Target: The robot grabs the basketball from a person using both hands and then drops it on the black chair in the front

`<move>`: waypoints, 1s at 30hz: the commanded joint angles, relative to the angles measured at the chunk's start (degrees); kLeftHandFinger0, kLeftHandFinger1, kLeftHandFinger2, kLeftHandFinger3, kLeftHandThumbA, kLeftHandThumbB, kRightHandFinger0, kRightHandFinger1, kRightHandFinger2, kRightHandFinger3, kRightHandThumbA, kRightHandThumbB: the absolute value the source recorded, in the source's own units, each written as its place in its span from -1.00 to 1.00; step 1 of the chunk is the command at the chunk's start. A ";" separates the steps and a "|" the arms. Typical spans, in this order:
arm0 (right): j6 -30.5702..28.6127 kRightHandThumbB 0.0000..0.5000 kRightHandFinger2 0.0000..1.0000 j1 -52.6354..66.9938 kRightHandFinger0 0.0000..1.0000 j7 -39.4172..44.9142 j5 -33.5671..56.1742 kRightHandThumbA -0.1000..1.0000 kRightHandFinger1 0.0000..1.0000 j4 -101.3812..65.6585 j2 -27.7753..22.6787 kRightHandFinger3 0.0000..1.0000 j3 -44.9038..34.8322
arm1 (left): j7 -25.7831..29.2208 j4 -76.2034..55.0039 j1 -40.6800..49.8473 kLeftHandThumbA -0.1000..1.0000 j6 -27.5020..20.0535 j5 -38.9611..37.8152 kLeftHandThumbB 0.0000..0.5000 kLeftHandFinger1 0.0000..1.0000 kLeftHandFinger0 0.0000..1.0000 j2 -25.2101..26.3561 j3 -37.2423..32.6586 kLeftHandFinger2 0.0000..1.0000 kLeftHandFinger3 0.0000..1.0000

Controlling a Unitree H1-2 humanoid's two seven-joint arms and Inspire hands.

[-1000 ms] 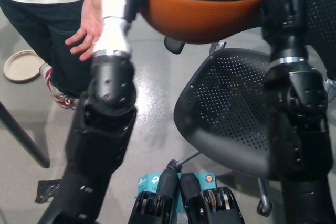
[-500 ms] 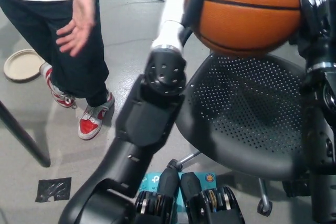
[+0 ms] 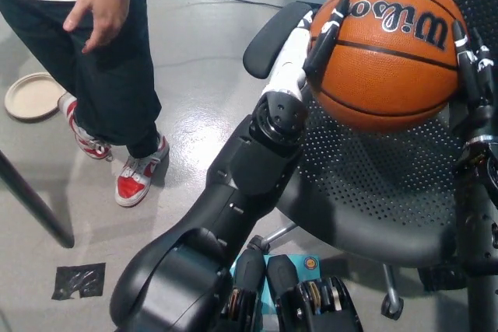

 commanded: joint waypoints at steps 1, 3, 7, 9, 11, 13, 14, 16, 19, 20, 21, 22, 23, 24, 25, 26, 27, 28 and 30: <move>-1.98 -0.16 1.00 -5.72 1.00 10.22 5.42 1.00 1.00 -0.04 3.09 1.00 1.98 | -2.38 2.00 -5.70 1.00 -8.31 -1.53 -0.37 1.00 1.00 -7.01 -0.58 1.00 1.00; -2.55 -0.17 1.00 -5.42 1.00 11.28 5.76 1.00 1.00 1.12 3.11 1.00 1.80 | -2.60 3.29 -5.40 1.00 -8.89 -1.66 -0.33 1.00 1.00 -7.01 -0.49 1.00 1.00; -3.95 -0.21 1.00 -5.04 1.00 11.73 5.36 1.00 1.00 3.76 3.82 1.00 1.53 | -2.44 5.01 -4.43 1.00 -9.86 -2.27 -0.30 1.00 1.00 -7.10 -0.23 1.00 1.00; -4.43 -0.24 1.00 -4.89 1.00 12.80 5.77 1.00 1.00 4.48 3.91 1.00 1.39 | -2.50 5.38 -4.22 1.00 -9.69 -2.50 -0.26 1.00 1.00 -7.13 -0.14 1.00 1.00; -5.18 -0.25 1.00 -4.53 1.00 13.05 5.98 1.00 1.00 5.51 4.31 1.00 0.88 | -2.19 5.85 -3.83 1.00 -9.51 -2.68 -0.22 1.00 1.00 -7.31 -0.10 1.00 1.00; -4.41 -0.11 1.00 -4.31 1.00 13.85 6.04 1.00 1.00 6.32 4.07 1.00 1.00 | -2.65 6.20 -3.49 1.00 -9.70 -2.72 -0.24 1.00 1.00 -7.31 -0.30 1.00 1.00; -4.94 -0.09 1.00 -4.17 1.00 13.72 5.42 1.00 1.00 6.66 4.06 1.00 1.21 | -2.67 6.47 -3.46 1.00 -9.55 -2.41 -0.25 1.00 1.00 -7.24 -0.66 1.00 1.00; -4.55 -0.03 1.00 -4.20 1.00 14.05 5.47 1.00 1.00 7.05 4.08 1.00 1.28 | -2.70 6.61 -3.42 1.00 -9.60 -2.41 -0.25 1.00 1.00 -7.07 -0.77 1.00 1.00; -4.35 0.01 1.00 -4.17 1.00 13.99 5.94 1.00 1.00 7.71 4.24 1.00 0.63 | -3.23 7.32 -3.33 1.00 -10.43 -2.64 -0.30 1.00 1.00 -6.97 -0.77 1.00 1.00; -4.54 0.05 1.00 -4.35 1.00 13.13 4.96 1.00 1.00 8.09 4.04 1.00 0.82 | -3.52 7.72 -3.64 1.00 -10.36 -2.49 -0.23 1.00 1.00 -6.84 -0.96 1.00 1.00; -5.62 0.01 1.00 -4.49 1.00 13.16 4.17 1.00 1.00 8.66 3.85 1.00 1.13 | -3.82 7.92 -3.81 1.00 -10.45 -2.55 -0.21 1.00 1.00 -6.71 -1.01 1.00 1.00; -5.71 -0.03 1.00 -4.58 1.00 13.50 4.35 1.00 1.00 8.93 3.77 1.00 1.08 | -3.92 7.96 -3.85 1.00 -10.57 -2.65 -0.22 1.00 1.00 -6.67 -0.97 1.00 1.00; -5.70 0.01 1.00 -4.67 1.00 14.29 4.67 1.00 1.00 9.32 3.62 1.00 1.12 | -4.11 7.93 -3.89 1.00 -10.55 -2.71 -0.25 1.00 1.00 -6.59 -0.99 1.00 1.00; -5.51 0.04 1.00 -4.55 1.00 15.05 5.25 1.00 1.00 9.36 3.66 1.00 1.06 | -4.36 7.90 -3.83 1.00 -10.31 -2.70 -0.23 1.00 1.00 -6.54 -1.13 1.00 1.00; -5.31 0.05 1.00 -4.55 1.00 14.98 5.37 1.00 1.00 9.39 3.68 1.00 0.99 | -4.33 8.05 -3.84 1.00 -10.37 -2.59 -0.23 1.00 1.00 -6.54 -1.29 1.00 1.00; -5.27 0.01 1.00 -4.38 1.00 14.83 5.29 1.00 1.00 9.09 3.66 1.00 1.05 | -4.24 8.24 -3.88 1.00 -10.43 -2.40 -0.23 1.00 1.00 -6.51 -1.54 1.00 1.00; -5.31 0.01 1.00 -4.31 1.00 14.81 5.26 1.00 1.00 8.97 3.65 1.00 1.09 | -4.20 8.31 -3.90 1.00 -10.46 -2.37 -0.23 1.00 1.00 -6.50 -1.66 1.00 1.00; -5.52 -0.03 1.00 -4.13 1.00 14.80 5.24 1.00 1.00 8.90 3.80 1.00 1.13 | -4.24 8.03 -3.67 1.00 -10.35 -2.45 -0.25 1.00 1.00 -6.44 -1.74 1.00 1.00; -5.32 0.00 1.00 -4.38 1.00 14.97 4.25 1.00 1.00 9.01 3.05 1.00 1.92 | -5.48 7.57 -3.66 1.00 -10.23 -2.42 -0.27 1.00 1.00 -5.92 -2.17 1.00 1.00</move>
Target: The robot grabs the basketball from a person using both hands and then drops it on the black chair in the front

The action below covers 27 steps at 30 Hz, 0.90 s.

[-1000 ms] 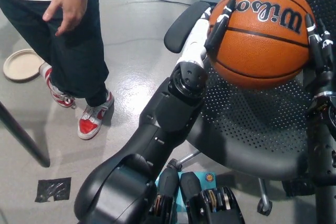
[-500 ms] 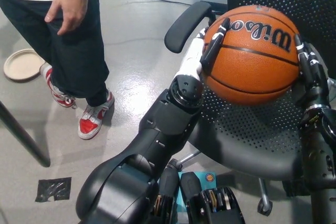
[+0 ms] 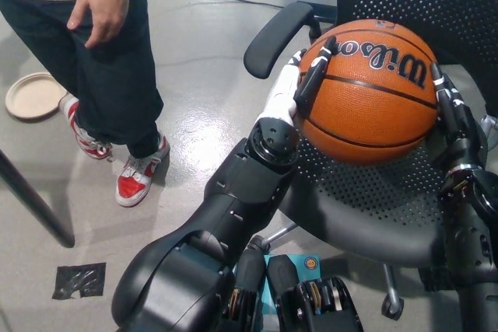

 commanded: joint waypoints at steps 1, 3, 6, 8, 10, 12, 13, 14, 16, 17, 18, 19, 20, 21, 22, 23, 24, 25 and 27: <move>-3.26 -0.11 1.00 -5.41 1.00 9.32 1.56 1.00 1.00 -1.79 2.09 1.00 3.37 | -6.17 -1.77 -4.40 1.00 -5.12 0.60 -0.27 1.00 1.00 -5.50 -2.24 1.00 1.00; -4.67 0.02 1.00 -6.37 1.00 3.59 -3.86 1.00 1.00 -2.22 -0.66 1.00 4.08 | -5.27 -3.37 -4.59 1.00 -4.52 0.32 -0.01 1.00 1.00 -3.72 -1.97 1.00 1.00; -3.00 -0.27 1.00 -6.88 1.00 1.84 -2.67 1.00 1.00 -3.53 -5.12 1.00 1.25 | -7.20 -6.33 -4.30 1.00 -4.09 -0.94 0.10 1.00 1.00 0.69 -0.91 1.00 1.00; -5.03 -0.25 1.00 -7.96 1.00 1.94 -3.19 1.00 1.00 -1.12 -8.54 1.00 0.09 | -7.62 -8.11 -4.15 1.00 -3.56 -1.44 0.12 1.00 1.00 3.66 -0.07 1.00 1.00; -6.69 -0.09 1.00 -9.03 1.00 1.87 -3.05 1.00 1.00 1.52 -12.31 1.00 -1.68 | -8.63 -8.78 -4.31 1.00 -3.19 -2.28 0.17 1.00 1.00 7.52 1.17 1.00 1.00; -4.86 -0.07 1.00 -9.17 1.00 2.36 -2.74 1.00 1.00 1.51 -15.63 1.00 -2.52 | -9.15 -9.63 -4.25 1.00 -3.45 -2.48 0.12 1.00 1.00 10.82 1.90 1.00 1.00; -4.75 -0.06 1.00 -9.17 1.00 2.43 -2.64 1.00 1.00 1.57 -15.75 1.00 -2.53 | -9.29 -9.77 -4.22 1.00 -3.37 -2.47 0.12 1.00 1.00 10.94 1.93 1.00 1.00; -4.27 -0.08 1.00 -8.36 1.00 2.16 -2.40 1.00 1.00 -0.71 -17.08 1.00 -3.28 | -10.08 -11.00 -3.55 1.00 -3.00 -3.75 -0.04 1.00 1.00 12.99 3.35 1.00 1.00; -4.80 -0.14 1.00 -7.62 1.00 1.75 -2.73 1.00 1.00 -2.06 -18.63 1.00 -3.92 | -11.14 -10.56 -3.37 1.00 -3.54 -4.87 -0.07 1.00 1.00 15.27 4.98 1.00 1.00; -4.47 -0.15 1.00 -7.25 1.00 1.93 -2.39 1.00 1.00 -2.81 -19.03 1.00 -4.26 | -11.08 -10.53 -3.12 1.00 -4.15 -5.62 -0.06 1.00 1.00 15.94 6.02 1.00 1.00; -4.18 -0.16 1.00 -6.72 1.00 2.06 -2.47 1.00 1.00 -3.85 -19.81 1.00 -4.48 | -11.51 -10.02 -2.90 1.00 -4.59 -4.79 0.03 1.00 1.00 17.69 5.63 1.00 1.00; -4.02 -0.16 1.00 -6.42 1.00 1.84 -2.71 1.00 1.00 -4.46 -20.07 1.00 -4.56 | -12.15 -9.79 -2.74 1.00 -4.22 -4.77 0.03 1.00 1.00 18.50 5.75 1.00 1.00; -3.68 -0.13 1.00 -5.97 1.00 1.51 -3.02 1.00 1.00 -5.61 -20.29 1.00 -4.54 | -12.38 -10.46 -2.40 1.00 -1.93 -3.83 0.15 1.00 1.00 19.44 5.09 1.00 1.00; -3.34 -0.14 1.00 -5.45 1.00 1.87 -2.59 1.00 1.00 -6.88 -20.38 1.00 -4.67 | -12.79 -10.48 -1.96 1.00 -2.38 -3.65 0.14 1.00 1.00 20.21 4.89 1.00 1.00; -3.61 -0.20 1.00 -4.92 1.00 2.76 -2.40 1.00 1.00 -7.49 -20.71 1.00 -4.56 | -13.12 -10.74 -1.41 1.00 -2.90 -4.04 0.06 1.00 1.00 20.61 5.17 1.00 1.00; -2.81 -0.14 1.00 -4.36 1.00 2.18 -2.60 1.00 1.00 -9.24 -20.53 1.00 -4.49 | -13.04 -10.52 -0.90 1.00 -4.30 -4.31 -0.02 1.00 1.00 20.98 5.45 1.00 1.00; -3.29 -0.13 1.00 -4.15 1.00 2.43 -3.07 1.00 1.00 -9.45 -20.70 1.00 -4.15 | -13.39 -10.76 -0.57 1.00 -4.73 -4.79 -0.01 1.00 1.00 21.12 5.80 1.00 1.00; -3.38 -0.13 1.00 -3.91 1.00 2.37 -3.31 1.00 1.00 -10.07 -20.69 1.00 -3.98 | -13.65 -10.99 -0.20 1.00 -5.33 -5.01 -0.03 1.00 1.00 21.30 6.00 1.00 1.00; -3.19 -0.13 1.00 -3.40 1.00 2.17 -3.26 1.00 1.00 -12.07 -20.25 1.00 -3.87 | -14.06 -12.00 0.57 1.00 -4.83 -4.91 0.08 1.00 1.00 21.79 6.06 1.00 1.00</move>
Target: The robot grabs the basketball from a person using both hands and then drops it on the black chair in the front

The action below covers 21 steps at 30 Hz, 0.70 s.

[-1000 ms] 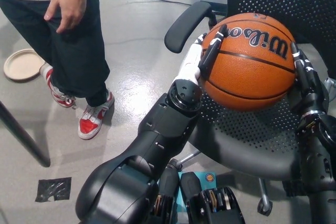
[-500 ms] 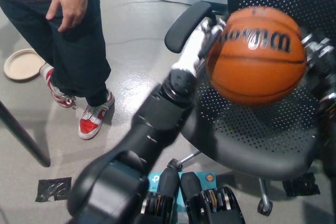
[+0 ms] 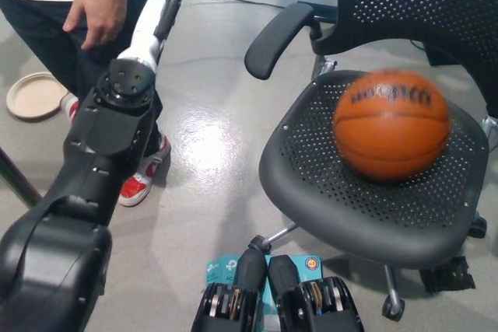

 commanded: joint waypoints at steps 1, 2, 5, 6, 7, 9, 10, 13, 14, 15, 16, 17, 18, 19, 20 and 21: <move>-0.91 -0.14 1.00 -0.63 1.00 1.24 -0.43 1.00 1.00 -5.05 -0.91 1.00 0.05 | -2.64 -3.74 -1.03 1.00 -1.38 -0.83 0.13 1.00 1.00 1.20 0.34 1.00 1.00; -0.67 -0.14 1.00 -0.29 1.00 1.26 -0.29 1.00 1.00 -6.17 -0.75 1.00 0.05 | -2.98 -4.02 -0.64 1.00 -1.37 -1.04 0.16 1.00 1.00 1.24 0.48 1.00 1.00; -0.39 -0.12 1.00 0.99 1.00 1.54 -0.91 1.00 1.00 -9.77 0.17 1.00 1.13 | -4.47 -7.19 1.63 1.00 -1.66 -1.75 0.15 1.00 1.00 1.41 0.90 1.00 1.00; -0.41 -0.16 1.00 1.28 1.00 1.53 -1.05 1.00 1.00 -10.57 0.29 1.00 1.33 | -4.90 -8.41 2.28 1.00 -1.55 -2.04 0.11 1.00 1.00 1.29 1.11 1.00 1.00; -0.35 -0.22 1.00 2.06 1.00 1.57 -1.55 1.00 1.00 -12.68 0.59 1.00 1.97 | -5.42 -11.41 3.92 1.00 -1.28 -2.26 0.19 1.00 1.00 1.09 1.15 1.00 1.00; 1.00 -0.24 1.00 4.11 1.00 1.71 -2.24 1.00 1.00 -17.55 0.96 1.00 3.28 | -6.04 -17.39 7.05 1.00 -0.80 -1.63 0.29 1.00 1.00 0.94 0.35 1.00 1.00; 0.47 -0.17 1.00 6.62 1.00 2.59 -3.44 1.00 1.00 -21.64 1.45 1.00 4.97 | -7.39 -25.00 11.25 1.00 -1.22 -2.23 0.16 1.00 1.00 0.78 -0.04 1.00 1.00; 0.44 -0.11 1.00 11.28 1.00 4.11 -3.36 1.00 1.00 -28.74 2.36 1.00 7.18 | -8.87 -36.04 17.43 1.00 -0.73 -2.88 -0.01 1.00 1.00 0.19 -0.84 1.00 1.00; 0.26 -0.09 1.00 13.46 1.00 4.28 -4.88 1.00 1.00 -31.11 2.66 1.00 8.65 | -8.60 -41.11 20.36 1.00 1.01 -2.19 -0.02 1.00 1.00 0.20 -1.31 1.00 1.00; 0.55 -0.13 1.00 17.08 1.00 4.33 -6.26 1.00 1.00 -34.97 3.76 1.00 10.57 | -8.79 -48.81 25.04 1.00 3.22 -1.32 0.03 1.00 1.00 0.56 -2.10 1.00 1.00; 0.29 -0.16 1.00 19.03 1.00 4.88 -6.15 1.00 1.00 -36.42 4.41 1.00 11.58 | -9.32 -52.13 27.57 1.00 2.76 -1.21 0.09 1.00 1.00 0.88 -2.55 1.00 1.00; 0.28 -0.11 1.00 20.88 1.00 5.21 -5.93 1.00 1.00 -37.74 4.99 1.00 12.38 | -9.61 -55.09 30.04 1.00 2.24 -1.12 0.14 1.00 1.00 0.96 -2.93 1.00 1.00; 0.23 -0.12 1.00 21.62 1.00 5.09 -5.84 1.00 1.00 -38.15 5.19 1.00 12.50 | -9.79 -55.79 30.59 1.00 2.25 -1.05 0.15 1.00 1.00 0.94 -3.10 1.00 1.00; -1.22 -0.11 1.00 25.11 1.00 5.26 -7.44 1.00 1.00 -39.40 6.92 1.00 14.66 | -9.81 -60.89 35.51 1.00 0.74 -0.99 0.15 1.00 1.00 1.41 -3.30 1.00 1.00; -2.29 -0.13 1.00 26.53 1.00 5.47 -8.46 1.00 1.00 -39.52 7.26 1.00 15.51 | -10.08 -62.85 37.24 1.00 0.98 -0.97 0.16 1.00 1.00 1.61 -3.53 1.00 1.00; -3.39 -0.02 1.00 28.63 1.00 5.54 -10.60 1.00 1.00 -39.26 8.06 1.00 17.39 | -10.10 -65.84 40.68 1.00 0.55 -1.13 0.13 1.00 1.00 1.97 -3.37 1.00 1.00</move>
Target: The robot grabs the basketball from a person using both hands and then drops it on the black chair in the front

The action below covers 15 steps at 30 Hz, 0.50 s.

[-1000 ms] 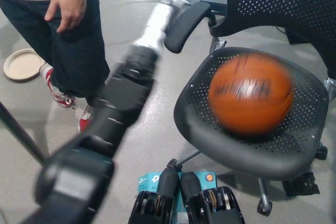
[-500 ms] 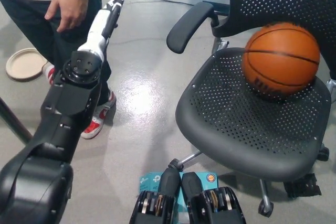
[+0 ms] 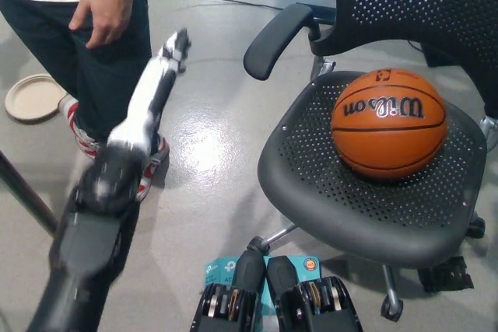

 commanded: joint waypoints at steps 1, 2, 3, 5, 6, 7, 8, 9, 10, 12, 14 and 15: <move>-5.72 0.03 1.00 10.84 1.00 5.29 -9.33 1.00 1.00 -11.80 2.70 1.00 9.57 | -4.14 -26.70 14.56 1.00 -1.54 0.07 0.07 1.00 1.00 2.81 -1.95 1.00 1.00; -6.99 -0.01 1.00 12.35 1.00 5.75 -10.40 1.00 1.00 -10.45 2.92 1.00 10.85 | -3.42 -27.48 17.37 1.00 -3.95 1.30 -0.11 1.00 1.00 3.45 -1.68 1.00 1.00; -7.13 -0.07 1.00 13.47 1.00 5.61 -9.88 1.00 1.00 -9.72 3.78 1.00 11.25 | -3.33 -27.65 19.40 1.00 -5.54 1.44 -0.24 1.00 1.00 3.95 -1.41 1.00 1.00; -8.27 -0.30 1.00 15.78 1.00 5.35 -8.46 1.00 1.00 -6.48 5.83 1.00 11.72 | -1.68 -25.89 23.49 1.00 -9.19 2.70 -0.15 1.00 1.00 4.43 -0.43 1.00 1.00; -8.89 -0.32 1.00 16.48 1.00 5.24 -8.33 1.00 1.00 -5.24 6.37 1.00 11.92 | -1.33 -25.43 24.94 1.00 -9.82 2.98 -0.10 1.00 1.00 4.60 -0.11 1.00 1.00; -9.18 -0.32 1.00 16.79 1.00 5.15 -8.30 1.00 1.00 -4.79 6.54 1.00 12.06 | -1.23 -25.40 25.56 1.00 -9.96 3.10 -0.10 1.00 1.00 4.68 -0.01 1.00 1.00; -11.35 -0.42 1.00 17.24 1.00 5.41 -8.22 1.00 1.00 -1.69 7.52 1.00 12.52 | -0.42 -24.00 27.74 1.00 -11.04 2.73 -0.05 1.00 1.00 4.78 0.96 1.00 1.00; -11.77 -0.43 1.00 17.33 1.00 5.42 -8.24 1.00 1.00 -1.21 7.63 1.00 12.69 | -0.21 -23.89 28.16 1.00 -11.12 2.62 -0.04 1.00 1.00 4.73 1.15 1.00 1.00; -12.88 -0.37 1.00 17.86 1.00 5.49 -8.73 1.00 1.00 0.94 8.28 1.00 13.31 | 0.74 -23.36 30.29 1.00 -11.79 2.32 -0.06 1.00 1.00 4.43 2.06 1.00 1.00; -14.64 -0.35 1.00 18.12 1.00 5.72 -8.66 1.00 1.00 3.24 9.05 1.00 13.39 | 1.09 -22.83 31.89 1.00 -12.07 2.08 -0.06 1.00 1.00 4.03 2.82 1.00 1.00; -15.55 -0.33 1.00 18.91 1.00 6.28 -8.53 1.00 1.00 5.86 9.69 1.00 13.72 | 1.52 -19.96 33.45 1.00 -15.68 1.95 -0.16 1.00 1.00 3.88 3.35 1.00 1.00; -16.17 -0.34 1.00 19.40 1.00 6.35 -8.65 1.00 1.00 6.60 9.98 1.00 13.80 | 1.36 -19.22 34.00 1.00 -16.39 1.39 -0.16 1.00 1.00 3.74 3.56 1.00 1.00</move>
